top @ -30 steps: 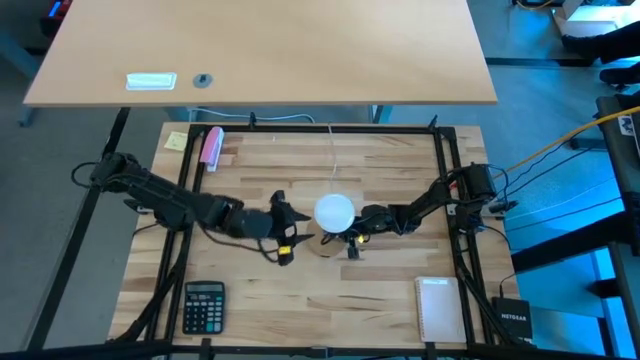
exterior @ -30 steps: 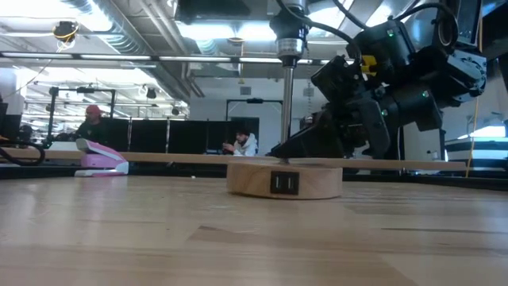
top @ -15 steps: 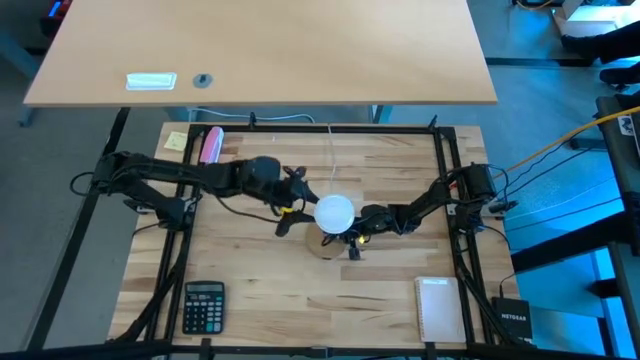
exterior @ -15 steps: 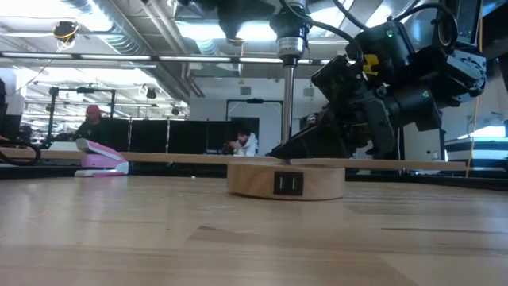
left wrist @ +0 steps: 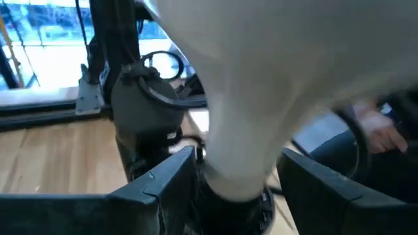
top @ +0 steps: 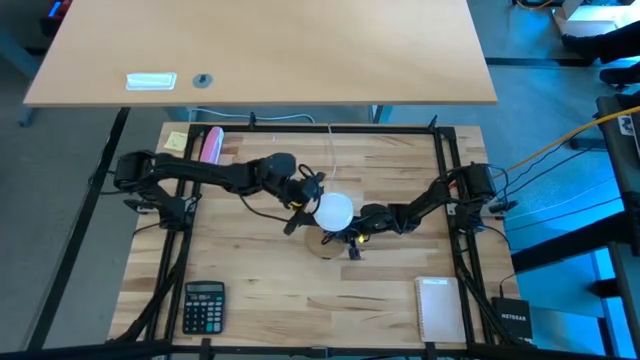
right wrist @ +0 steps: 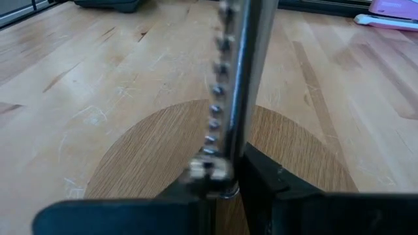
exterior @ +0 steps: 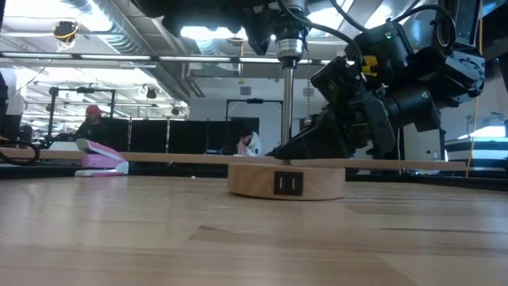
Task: Screw lightbulb
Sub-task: Insert the white lightbulb into the lamp, then remove the white lightbulb from the lamp
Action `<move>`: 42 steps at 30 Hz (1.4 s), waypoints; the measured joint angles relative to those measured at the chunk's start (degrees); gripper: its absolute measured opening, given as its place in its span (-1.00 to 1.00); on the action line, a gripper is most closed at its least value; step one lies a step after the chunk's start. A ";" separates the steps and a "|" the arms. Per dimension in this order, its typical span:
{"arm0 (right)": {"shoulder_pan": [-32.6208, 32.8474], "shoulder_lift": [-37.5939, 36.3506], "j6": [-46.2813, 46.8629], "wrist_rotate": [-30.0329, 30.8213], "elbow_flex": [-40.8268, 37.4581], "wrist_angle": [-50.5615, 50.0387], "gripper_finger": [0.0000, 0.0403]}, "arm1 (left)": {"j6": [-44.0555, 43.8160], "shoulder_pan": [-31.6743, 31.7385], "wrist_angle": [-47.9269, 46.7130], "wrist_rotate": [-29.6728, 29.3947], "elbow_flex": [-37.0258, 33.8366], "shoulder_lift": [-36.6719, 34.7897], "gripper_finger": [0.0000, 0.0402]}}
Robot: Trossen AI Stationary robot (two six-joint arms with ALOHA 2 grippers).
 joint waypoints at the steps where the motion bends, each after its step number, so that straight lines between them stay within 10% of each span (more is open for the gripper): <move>1: 0.00 0.00 0.02 -0.02 0.00 0.00 -0.78 | -0.42 0.00 0.92 0.64 0.00 0.37 0.02; 16: -0.02 0.00 0.37 0.77 -0.02 -0.23 -0.78 | -1.49 -1.56 2.92 -7.26 0.10 0.69 -0.35; 22: 0.07 -0.02 1.14 5.43 -0.11 -0.21 -0.78 | -4.26 -5.82 1.61 -22.39 0.20 0.49 -0.35; 33: -0.07 -0.02 4.34 13.41 0.04 -1.33 -0.78 | -16.65 -18.04 0.40 -70.01 0.17 0.81 -0.35; 42: -0.11 -0.02 4.10 14.57 1.72 -3.10 -0.78 | -23.44 -21.10 0.23 -83.07 0.09 0.91 -0.35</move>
